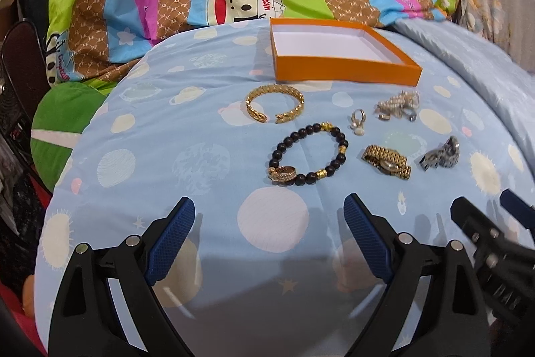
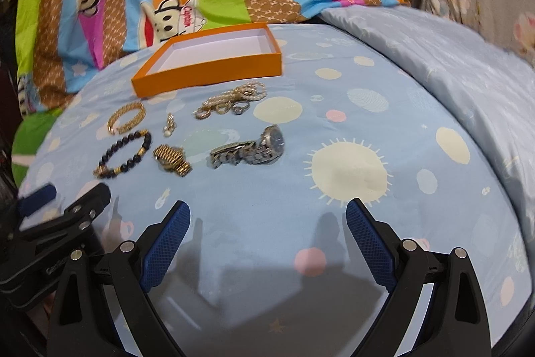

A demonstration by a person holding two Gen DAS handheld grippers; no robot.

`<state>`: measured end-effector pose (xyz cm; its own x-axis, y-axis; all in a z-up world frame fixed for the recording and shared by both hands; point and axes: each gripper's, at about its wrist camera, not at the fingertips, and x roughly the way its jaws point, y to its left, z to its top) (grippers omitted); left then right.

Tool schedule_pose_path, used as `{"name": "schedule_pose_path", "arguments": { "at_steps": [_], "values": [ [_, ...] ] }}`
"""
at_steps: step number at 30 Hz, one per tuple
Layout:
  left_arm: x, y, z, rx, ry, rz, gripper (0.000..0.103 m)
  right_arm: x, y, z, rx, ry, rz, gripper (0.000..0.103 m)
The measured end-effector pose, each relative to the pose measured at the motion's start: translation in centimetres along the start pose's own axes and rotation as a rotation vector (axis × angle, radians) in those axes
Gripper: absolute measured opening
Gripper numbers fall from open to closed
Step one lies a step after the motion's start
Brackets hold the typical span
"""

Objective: Organize jewelry

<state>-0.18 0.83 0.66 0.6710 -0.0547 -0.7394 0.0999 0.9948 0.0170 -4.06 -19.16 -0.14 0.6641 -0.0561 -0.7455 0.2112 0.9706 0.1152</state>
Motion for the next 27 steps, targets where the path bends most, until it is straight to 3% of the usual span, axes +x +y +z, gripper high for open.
{"name": "schedule_pose_path", "arguments": {
  "at_steps": [4,7,11,18,23,27],
  "values": [
    [-0.8,1.5,0.9,-0.008,-0.041,0.029,0.090,1.1,-1.6,1.4,0.082,0.029,0.034,0.093],
    [-0.6,3.0,2.0,-0.022,-0.026,0.036,0.093,2.3,-1.9,2.3,0.117,0.061,0.078,0.089],
    [0.3,4.7,2.8,-0.053,0.003,0.048,0.093,3.6,-1.3,3.5,0.107,0.068,0.067,0.083],
    [1.6,5.0,3.3,-0.013,0.046,0.035,0.093,4.7,-0.2,4.4,0.058,0.064,0.031,0.061],
    [1.8,4.4,4.2,0.030,0.049,-0.003,0.093,4.6,0.6,4.5,0.016,0.050,0.044,0.035],
    [2.1,3.9,5.1,0.065,0.039,-0.011,0.093,4.5,0.7,4.5,0.006,0.045,0.048,0.030]
  ]
}}
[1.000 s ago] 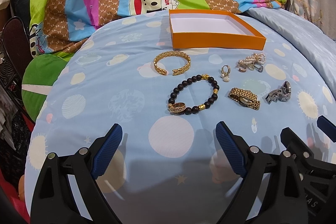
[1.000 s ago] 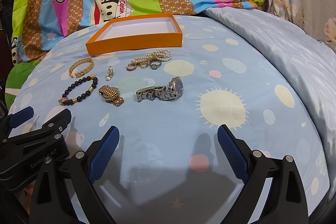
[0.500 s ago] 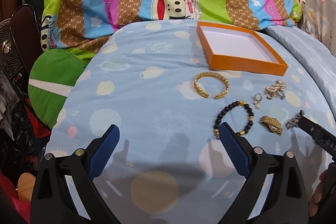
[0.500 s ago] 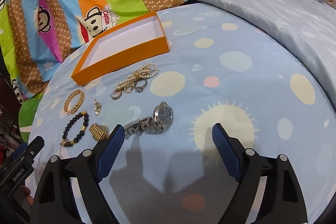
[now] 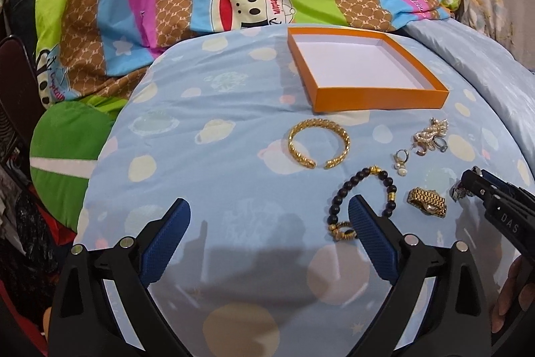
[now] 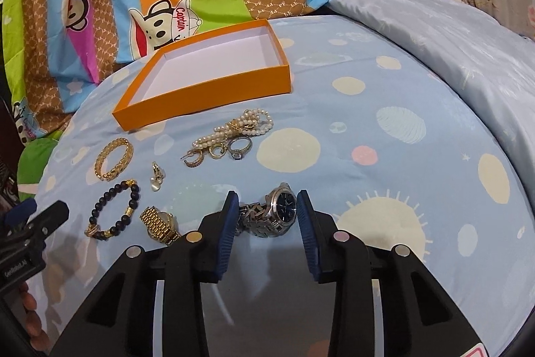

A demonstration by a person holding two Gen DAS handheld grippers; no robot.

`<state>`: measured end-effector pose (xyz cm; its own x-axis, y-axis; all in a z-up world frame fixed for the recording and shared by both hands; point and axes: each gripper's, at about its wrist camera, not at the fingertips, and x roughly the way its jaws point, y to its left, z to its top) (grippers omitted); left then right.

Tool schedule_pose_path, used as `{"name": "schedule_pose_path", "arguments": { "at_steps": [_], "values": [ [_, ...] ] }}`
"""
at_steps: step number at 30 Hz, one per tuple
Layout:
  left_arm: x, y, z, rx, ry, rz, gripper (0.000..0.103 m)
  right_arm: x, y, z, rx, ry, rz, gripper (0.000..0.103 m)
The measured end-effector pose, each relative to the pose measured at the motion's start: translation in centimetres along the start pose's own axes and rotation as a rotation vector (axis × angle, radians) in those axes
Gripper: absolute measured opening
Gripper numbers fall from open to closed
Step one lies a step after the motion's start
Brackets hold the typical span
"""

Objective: Organize jewelry
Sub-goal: 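Lower the right gripper onto the silver watch and close on it, then grasp the gold bangle with the left gripper while the right gripper lifts the silver watch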

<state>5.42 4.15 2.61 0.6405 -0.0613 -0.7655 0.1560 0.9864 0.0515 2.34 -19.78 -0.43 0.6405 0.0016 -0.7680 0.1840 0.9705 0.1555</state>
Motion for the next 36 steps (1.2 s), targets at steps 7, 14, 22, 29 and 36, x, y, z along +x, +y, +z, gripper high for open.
{"name": "schedule_pose_path", "arguments": {
  "at_steps": [7,14,22,29,36],
  "values": [
    [1.7,0.7,2.3,-0.051,0.045,-0.073,0.093,-0.2,-0.6,0.2,0.018,-0.003,0.017,0.013],
    [1.6,-0.7,3.0,-0.017,0.028,-0.122,0.093,-0.7,-1.2,0.3,0.018,-0.006,0.011,0.009],
    [0.7,-4.1,1.4,0.080,0.007,-0.143,0.093,-0.3,-0.8,0.1,-0.018,0.024,-0.004,0.023],
    [1.8,-2.0,1.2,0.028,0.032,-0.092,0.093,0.0,-1.1,-0.3,-0.006,0.023,-0.007,0.017],
    [2.8,-0.5,2.4,0.017,0.027,-0.070,0.093,-0.5,-1.5,0.1,0.010,0.006,0.009,0.010]
  ]
}}
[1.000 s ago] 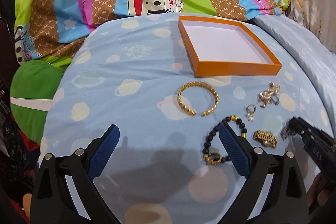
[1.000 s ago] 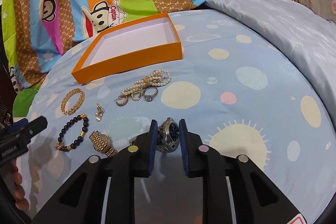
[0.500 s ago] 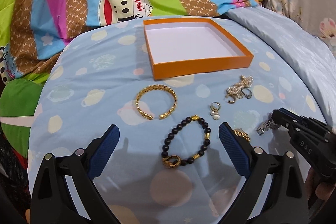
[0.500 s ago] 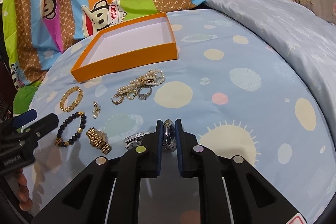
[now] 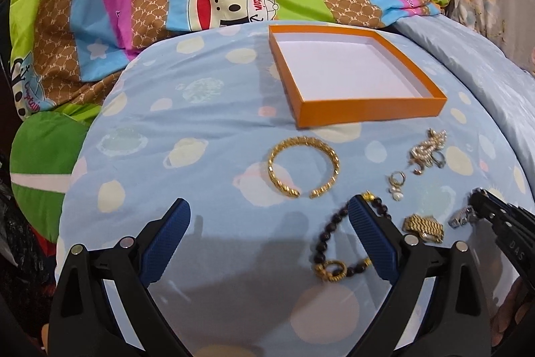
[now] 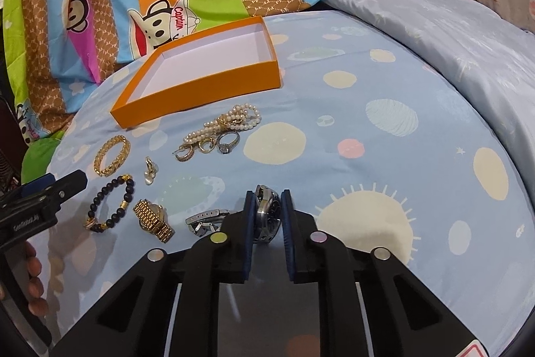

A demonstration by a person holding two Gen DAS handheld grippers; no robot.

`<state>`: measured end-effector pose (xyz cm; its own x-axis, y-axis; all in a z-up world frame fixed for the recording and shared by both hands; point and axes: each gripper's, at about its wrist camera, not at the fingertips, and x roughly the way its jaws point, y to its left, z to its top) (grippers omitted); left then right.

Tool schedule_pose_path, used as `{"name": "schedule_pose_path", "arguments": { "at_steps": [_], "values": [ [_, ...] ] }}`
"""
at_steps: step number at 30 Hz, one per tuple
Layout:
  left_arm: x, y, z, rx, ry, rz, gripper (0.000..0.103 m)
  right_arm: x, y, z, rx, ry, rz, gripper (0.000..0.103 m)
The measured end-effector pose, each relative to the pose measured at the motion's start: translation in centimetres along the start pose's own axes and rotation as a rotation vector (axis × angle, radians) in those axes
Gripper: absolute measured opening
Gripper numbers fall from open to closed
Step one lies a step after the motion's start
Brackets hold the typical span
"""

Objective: Organize jewelry
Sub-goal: 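Grasp the gold bangle with the left gripper while the right gripper lifts the silver watch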

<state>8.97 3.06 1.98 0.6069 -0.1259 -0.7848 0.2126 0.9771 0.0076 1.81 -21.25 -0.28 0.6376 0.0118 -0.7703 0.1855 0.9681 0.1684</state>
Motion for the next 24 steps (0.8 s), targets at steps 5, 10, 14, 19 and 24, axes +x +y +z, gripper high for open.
{"name": "schedule_pose_path", "arguments": {
  "at_steps": [5,10,14,19,24],
  "values": [
    [2.4,-0.4,2.3,0.011,0.025,-0.023,0.093,0.0,-0.2,0.4,0.006,-0.002,0.006,0.010],
    [4.4,-2.1,3.1,0.063,0.030,-0.016,0.092,-0.1,0.0,0.7,-0.008,-0.008,0.005,0.010],
    [5.6,-2.1,2.8,0.040,0.072,-0.047,0.070,-0.4,0.0,1.1,-0.013,-0.020,0.004,0.010],
    [4.8,-2.0,2.9,0.033,0.054,-0.077,0.057,-1.1,0.3,2.1,-0.030,-0.049,0.005,0.010],
    [3.0,-1.7,3.4,0.031,0.011,-0.096,0.056,-2.0,1.1,4.1,-0.081,-0.097,-0.012,0.009]
  ]
}}
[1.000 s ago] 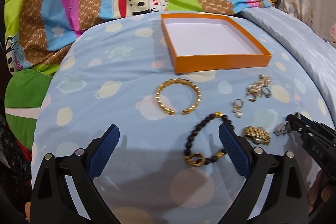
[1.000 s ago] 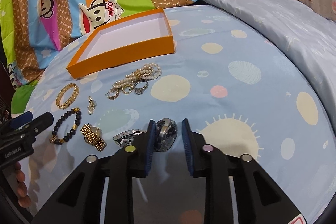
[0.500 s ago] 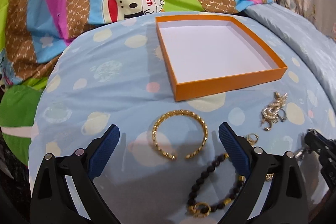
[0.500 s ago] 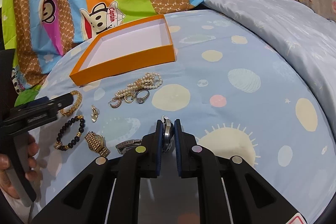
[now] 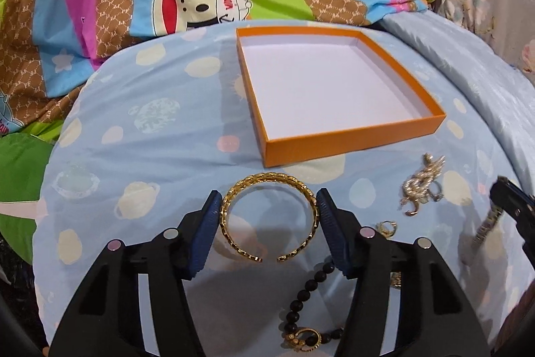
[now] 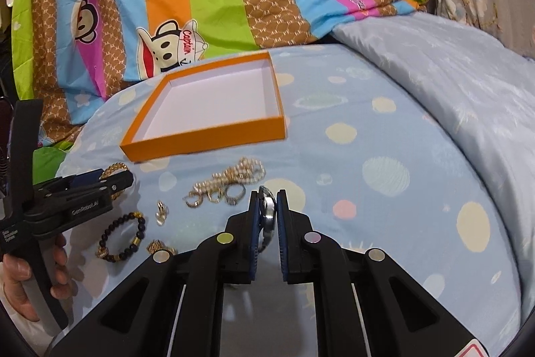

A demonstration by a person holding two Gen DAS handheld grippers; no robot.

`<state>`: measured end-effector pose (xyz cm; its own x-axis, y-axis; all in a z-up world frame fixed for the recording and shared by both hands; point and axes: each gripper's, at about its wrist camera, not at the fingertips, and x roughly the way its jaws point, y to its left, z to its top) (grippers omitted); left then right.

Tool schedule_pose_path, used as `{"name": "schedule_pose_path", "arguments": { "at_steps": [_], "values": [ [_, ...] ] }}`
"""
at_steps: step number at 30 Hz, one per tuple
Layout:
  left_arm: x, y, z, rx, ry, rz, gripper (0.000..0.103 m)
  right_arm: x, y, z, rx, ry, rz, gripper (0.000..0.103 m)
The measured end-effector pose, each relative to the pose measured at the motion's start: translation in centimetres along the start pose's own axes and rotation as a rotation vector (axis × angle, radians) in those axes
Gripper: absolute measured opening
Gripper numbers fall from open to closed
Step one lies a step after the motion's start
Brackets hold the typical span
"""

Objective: Organize jewelry
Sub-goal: 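Grasp the gold bangle with the left gripper while the right gripper lifts the silver watch, then release the bangle into the orange box with the left gripper while the right drops the silver watch there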

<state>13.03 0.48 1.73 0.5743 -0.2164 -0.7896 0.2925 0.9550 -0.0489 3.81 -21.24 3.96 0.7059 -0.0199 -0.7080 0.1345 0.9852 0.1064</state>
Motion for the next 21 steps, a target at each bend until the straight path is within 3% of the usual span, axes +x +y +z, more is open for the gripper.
{"name": "schedule_pose_path", "arguments": {
  "at_steps": [6,10,15,21],
  "values": [
    [-3.7,0.7,2.2,0.010,-0.097,-0.009,0.056,-0.5,0.2,4.8,-0.068,-0.111,-0.051,0.009],
    [-4.2,1.0,5.4,0.024,-0.152,-0.005,0.056,0.6,1.1,8.4,-0.120,-0.173,-0.078,0.009],
    [-1.1,0.5,10.0,0.038,-0.174,0.015,0.056,4.7,2.6,12.7,-0.167,-0.183,-0.088,0.009],
    [5.8,0.2,13.9,0.019,-0.112,0.015,0.056,10.8,3.7,15.5,-0.190,-0.120,-0.086,0.009]
  ]
}}
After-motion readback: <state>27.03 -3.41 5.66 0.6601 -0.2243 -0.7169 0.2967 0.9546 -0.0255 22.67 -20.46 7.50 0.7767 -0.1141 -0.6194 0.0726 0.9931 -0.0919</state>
